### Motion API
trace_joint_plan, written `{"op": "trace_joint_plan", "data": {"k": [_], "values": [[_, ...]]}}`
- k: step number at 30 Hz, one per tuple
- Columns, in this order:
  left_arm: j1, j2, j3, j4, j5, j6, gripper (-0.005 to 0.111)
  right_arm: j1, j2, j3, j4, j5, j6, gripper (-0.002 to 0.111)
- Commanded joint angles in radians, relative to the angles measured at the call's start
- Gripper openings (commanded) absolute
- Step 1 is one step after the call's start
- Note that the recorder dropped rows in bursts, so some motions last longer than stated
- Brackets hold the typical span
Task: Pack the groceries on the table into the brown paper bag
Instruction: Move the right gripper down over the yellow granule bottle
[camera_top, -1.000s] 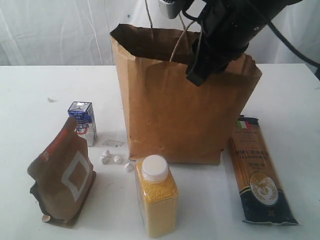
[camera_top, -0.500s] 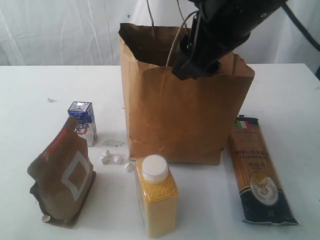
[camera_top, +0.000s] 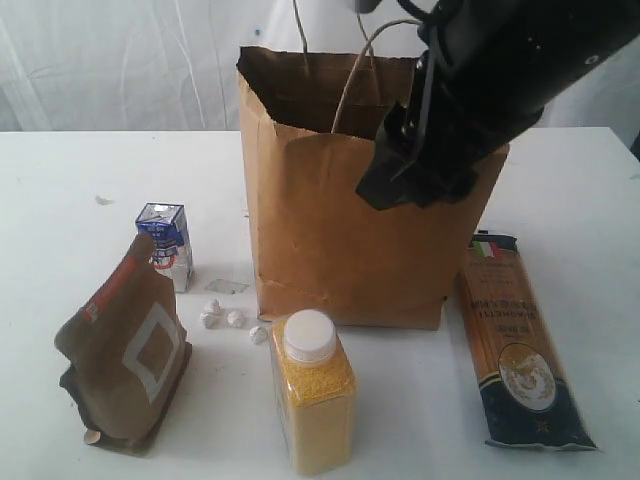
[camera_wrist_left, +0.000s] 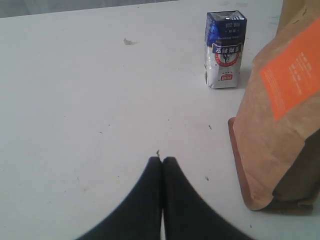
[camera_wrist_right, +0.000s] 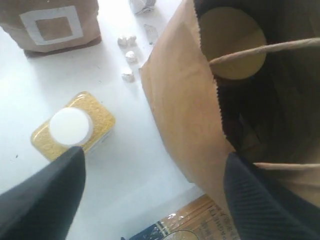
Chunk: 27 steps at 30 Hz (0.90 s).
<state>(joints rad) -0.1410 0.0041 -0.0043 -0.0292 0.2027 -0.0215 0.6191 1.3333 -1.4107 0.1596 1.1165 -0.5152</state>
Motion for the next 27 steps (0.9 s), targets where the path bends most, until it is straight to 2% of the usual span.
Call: {"op": "trace_joint_plan", "data": {"k": [1, 6, 9, 11, 15, 18, 21, 27], "values": [[0.001, -0.004, 0.004, 0.0, 0.0, -0.001, 0.0, 0.002, -0.069, 0.059, 0.041, -0.024, -0.004, 0.072], [0.001, -0.004, 0.004, 0.0, 0.0, -0.001, 0.0, 0.042, -0.14, 0.091, 0.134, -0.013, 0.042, 0.071], [0.001, -0.004, 0.004, 0.0, 0.0, -0.001, 0.0, 0.093, -0.163, 0.098, 0.183, -0.004, 0.113, 0.066], [0.001, -0.004, 0.004, 0.0, 0.0, -0.001, 0.0, 0.141, -0.167, 0.098, 0.185, 0.014, 0.178, 0.062], [0.001, -0.004, 0.004, 0.0, 0.0, -0.001, 0.0, 0.2, -0.165, 0.128, 0.165, 0.03, 0.302, 0.061], [0.001, -0.004, 0.004, 0.0, 0.0, -0.001, 0.0, 0.2, -0.165, 0.195, 0.084, -0.029, 0.408, 0.068], [0.001, -0.004, 0.004, 0.0, 0.0, -0.001, 0.0, 0.2, -0.141, 0.28, 0.086, -0.137, 0.492, 0.078], [0.001, -0.004, 0.004, 0.0, 0.0, -0.001, 0.0, 0.2, 0.032, 0.315, 0.082, -0.272, 0.504, 0.079]]}}
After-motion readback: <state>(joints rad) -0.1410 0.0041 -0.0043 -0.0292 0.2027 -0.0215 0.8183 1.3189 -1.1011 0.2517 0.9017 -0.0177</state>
